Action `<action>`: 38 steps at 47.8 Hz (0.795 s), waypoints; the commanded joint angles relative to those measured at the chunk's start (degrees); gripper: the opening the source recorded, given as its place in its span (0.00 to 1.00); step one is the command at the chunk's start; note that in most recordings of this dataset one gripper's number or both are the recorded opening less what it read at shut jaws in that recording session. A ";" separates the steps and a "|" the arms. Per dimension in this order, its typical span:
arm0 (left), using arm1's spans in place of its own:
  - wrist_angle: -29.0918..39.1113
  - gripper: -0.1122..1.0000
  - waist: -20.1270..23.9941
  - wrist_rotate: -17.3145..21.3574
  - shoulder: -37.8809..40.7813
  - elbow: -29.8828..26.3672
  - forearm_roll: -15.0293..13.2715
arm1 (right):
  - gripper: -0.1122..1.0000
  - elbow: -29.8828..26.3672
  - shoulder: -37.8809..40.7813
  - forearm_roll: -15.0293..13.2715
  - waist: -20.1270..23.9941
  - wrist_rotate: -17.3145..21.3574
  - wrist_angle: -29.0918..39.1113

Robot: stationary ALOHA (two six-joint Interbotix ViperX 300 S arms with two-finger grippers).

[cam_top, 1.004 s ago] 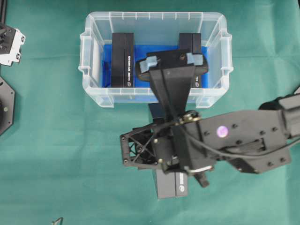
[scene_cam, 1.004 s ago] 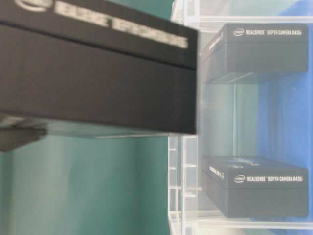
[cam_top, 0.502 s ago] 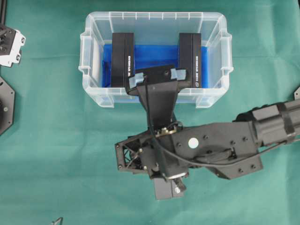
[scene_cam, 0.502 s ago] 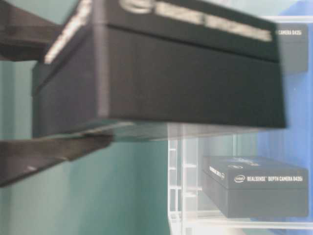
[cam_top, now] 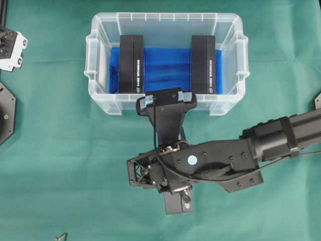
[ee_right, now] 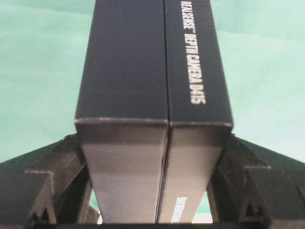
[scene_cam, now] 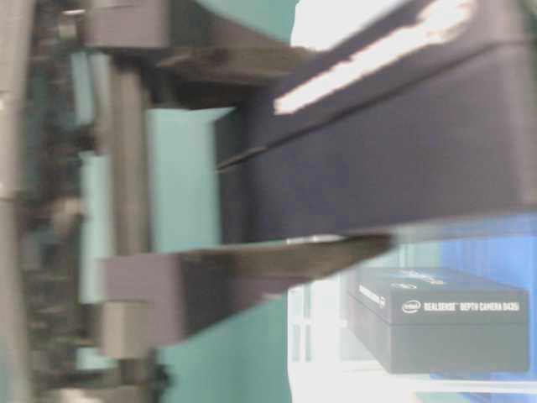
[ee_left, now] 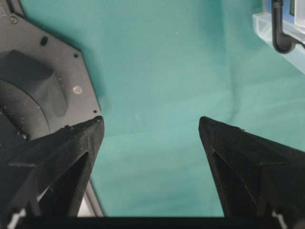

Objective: Take out the box from the case.
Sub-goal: 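Carry the box toward the front of the case and lower it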

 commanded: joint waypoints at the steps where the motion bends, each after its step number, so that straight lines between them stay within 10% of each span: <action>1: 0.09 0.87 -0.18 -0.18 -0.18 -0.70 -0.09 | 0.69 1.41 -2.37 0.62 0.35 0.00 -3.34; 9: 0.09 0.87 -0.44 -0.35 0.00 -0.79 -0.09 | 0.69 6.50 -2.46 3.78 0.44 0.00 -8.26; 38: -0.18 0.87 -0.44 -1.14 0.44 -0.97 -0.09 | 0.70 11.07 -3.69 1.67 0.44 -0.70 -13.54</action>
